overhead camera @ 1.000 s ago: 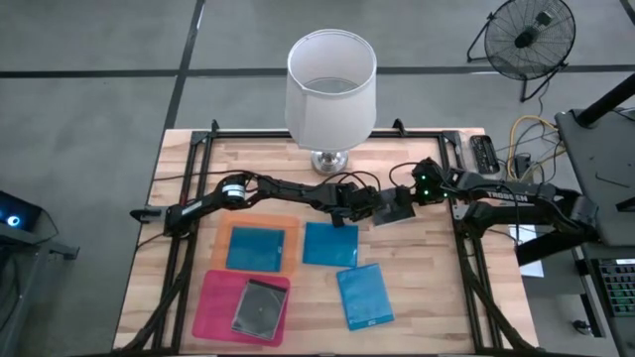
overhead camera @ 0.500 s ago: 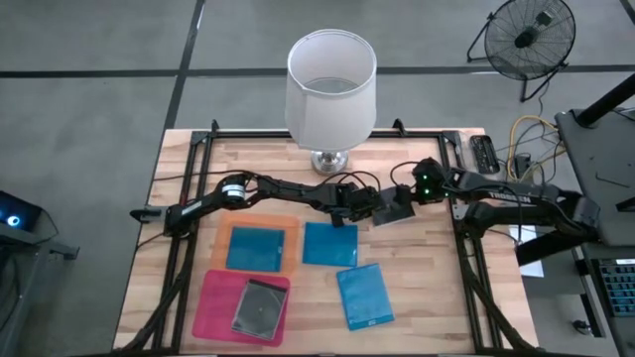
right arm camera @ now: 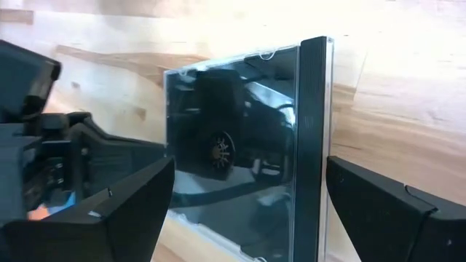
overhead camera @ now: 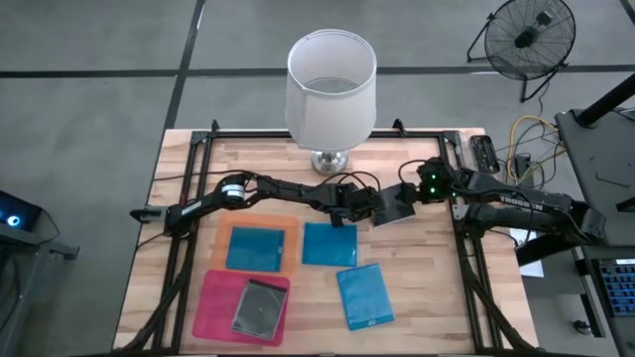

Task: Pick & place jewel cases by type
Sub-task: Put the black CD case into the pink bin

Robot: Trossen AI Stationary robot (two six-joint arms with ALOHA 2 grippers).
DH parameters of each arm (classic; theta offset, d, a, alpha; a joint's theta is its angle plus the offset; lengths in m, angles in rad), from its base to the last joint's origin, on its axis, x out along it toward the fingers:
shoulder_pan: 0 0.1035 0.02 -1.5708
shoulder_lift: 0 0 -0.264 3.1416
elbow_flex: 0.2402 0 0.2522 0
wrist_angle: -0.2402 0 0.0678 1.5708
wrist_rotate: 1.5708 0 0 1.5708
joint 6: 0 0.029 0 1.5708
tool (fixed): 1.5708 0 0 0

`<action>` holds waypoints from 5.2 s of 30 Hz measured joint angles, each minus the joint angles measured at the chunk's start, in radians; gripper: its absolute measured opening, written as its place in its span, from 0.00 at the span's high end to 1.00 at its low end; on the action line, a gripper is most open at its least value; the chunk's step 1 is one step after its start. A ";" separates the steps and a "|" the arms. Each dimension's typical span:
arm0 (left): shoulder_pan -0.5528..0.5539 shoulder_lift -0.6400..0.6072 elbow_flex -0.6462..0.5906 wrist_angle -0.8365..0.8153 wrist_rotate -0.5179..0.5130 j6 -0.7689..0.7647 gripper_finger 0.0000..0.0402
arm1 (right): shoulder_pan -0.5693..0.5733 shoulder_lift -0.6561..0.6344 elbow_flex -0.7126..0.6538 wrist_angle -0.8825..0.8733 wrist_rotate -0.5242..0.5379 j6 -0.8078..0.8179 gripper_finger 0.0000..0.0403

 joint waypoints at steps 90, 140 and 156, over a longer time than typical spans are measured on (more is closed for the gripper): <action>0.002 -0.003 -0.013 0.023 0.053 0.089 1.00 | 0.089 -0.116 0.001 0.064 0.044 0.106 0.91; -0.126 -0.660 0.002 -0.168 0.327 1.099 1.00 | 0.255 -0.138 0.784 -0.460 -0.086 -0.096 0.93; -0.219 -0.851 0.002 -0.264 0.200 1.230 1.00 | 0.527 0.222 1.177 -0.457 -0.001 -0.255 0.94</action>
